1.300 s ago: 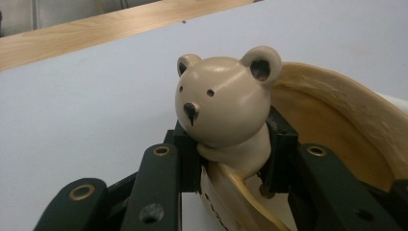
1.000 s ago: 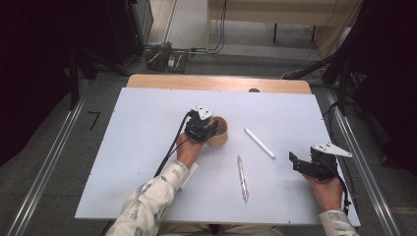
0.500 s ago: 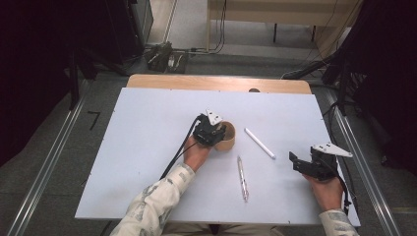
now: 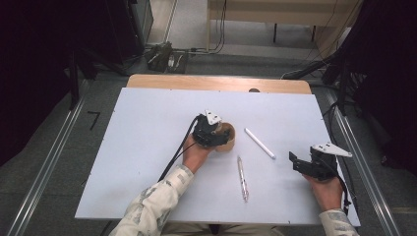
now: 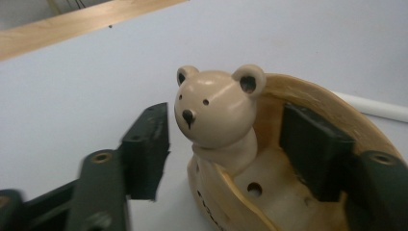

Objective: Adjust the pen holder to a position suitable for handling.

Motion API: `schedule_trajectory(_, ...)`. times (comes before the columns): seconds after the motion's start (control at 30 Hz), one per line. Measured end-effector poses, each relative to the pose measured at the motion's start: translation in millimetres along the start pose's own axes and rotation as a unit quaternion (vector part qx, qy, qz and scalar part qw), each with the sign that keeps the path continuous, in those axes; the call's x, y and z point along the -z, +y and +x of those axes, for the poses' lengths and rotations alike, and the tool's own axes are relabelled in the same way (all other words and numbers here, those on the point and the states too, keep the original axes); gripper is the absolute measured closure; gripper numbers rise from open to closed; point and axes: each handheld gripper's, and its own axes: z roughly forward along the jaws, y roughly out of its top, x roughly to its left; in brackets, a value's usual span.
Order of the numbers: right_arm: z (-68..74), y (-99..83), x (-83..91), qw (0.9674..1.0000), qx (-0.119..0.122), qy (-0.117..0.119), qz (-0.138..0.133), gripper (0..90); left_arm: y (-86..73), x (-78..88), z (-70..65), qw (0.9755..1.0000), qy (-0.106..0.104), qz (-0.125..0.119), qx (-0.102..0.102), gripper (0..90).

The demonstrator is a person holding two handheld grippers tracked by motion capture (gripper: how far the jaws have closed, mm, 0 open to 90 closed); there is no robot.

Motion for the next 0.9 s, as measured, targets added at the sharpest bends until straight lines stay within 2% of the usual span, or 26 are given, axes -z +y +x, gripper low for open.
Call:
schedule_trajectory(0.13, 1.1, -0.1, -3.3, 1.0, -0.002, -0.002, 0.006, 16.4, 0.4, 5.0, -1.8, 0.9999, 0.005, -0.009, 0.007, 22.6)
schedule_trajectory(0.27, 2.7, 1.7, -5.6, 1.0, -0.003, -0.002, 0.007, 16.4, 2.3, 8.9, 2.2, 0.9997, 0.004, -0.014, 0.02, 18.8)
schedule_trajectory(0.4, 5.6, 0.7, -5.6, 1.0, 0.003, -0.002, 0.008, 16.4, 1.0, 13.2, 6.6, 0.9994, 0.005, -0.02, 0.027, 18.7)
schedule_trajectory(0.63, 2.3, -2.8, -3.4, 1.0, 0.0, -0.003, 0.009, 16.4, -3.8, 21.8, 11.9, 0.999, 0.002, -0.028, 0.035, 17.7)
schedule_trajectory(0.9, 3.5, -2.6, -2.1, 1.0, 0.002, -0.003, 0.007, 16.4, -11.9, 39.0, 17.3, 0.9984, -0.003, -0.041, 0.04, 15.4)
